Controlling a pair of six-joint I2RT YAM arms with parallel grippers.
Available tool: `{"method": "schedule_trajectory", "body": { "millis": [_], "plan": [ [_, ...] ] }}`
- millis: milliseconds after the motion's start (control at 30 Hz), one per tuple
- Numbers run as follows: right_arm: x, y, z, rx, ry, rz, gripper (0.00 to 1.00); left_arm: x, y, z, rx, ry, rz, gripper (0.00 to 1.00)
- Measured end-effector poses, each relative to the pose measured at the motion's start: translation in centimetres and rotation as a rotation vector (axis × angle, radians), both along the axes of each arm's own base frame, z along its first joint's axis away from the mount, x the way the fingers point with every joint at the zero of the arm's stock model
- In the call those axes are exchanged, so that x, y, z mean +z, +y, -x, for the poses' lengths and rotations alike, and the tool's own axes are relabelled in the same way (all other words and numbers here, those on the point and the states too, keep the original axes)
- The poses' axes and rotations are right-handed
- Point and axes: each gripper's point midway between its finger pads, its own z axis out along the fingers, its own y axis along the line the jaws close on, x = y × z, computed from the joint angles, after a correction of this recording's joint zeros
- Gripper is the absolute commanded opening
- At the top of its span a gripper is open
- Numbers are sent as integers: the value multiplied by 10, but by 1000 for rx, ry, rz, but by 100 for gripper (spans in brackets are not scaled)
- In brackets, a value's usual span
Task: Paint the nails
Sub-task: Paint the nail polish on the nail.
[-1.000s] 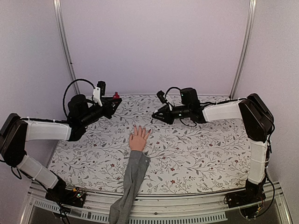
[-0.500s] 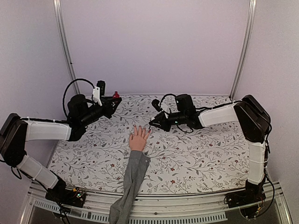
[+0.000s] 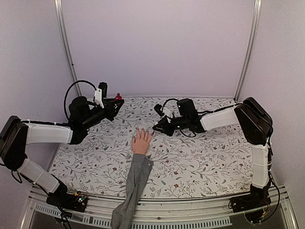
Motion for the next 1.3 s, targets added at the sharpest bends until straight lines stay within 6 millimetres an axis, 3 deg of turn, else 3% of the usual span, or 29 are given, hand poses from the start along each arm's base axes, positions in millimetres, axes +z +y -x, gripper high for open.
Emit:
{"method": "schedule_trajectory", "body": {
  "millis": [600,1300],
  "plan": [
    [3,4,-4,-12,-6,-1,0,1,0,0,0,-3,1,0],
    [-10,5,-3,-15,12,18,0,1,0,0,0,-3,1,0]
  ]
}}
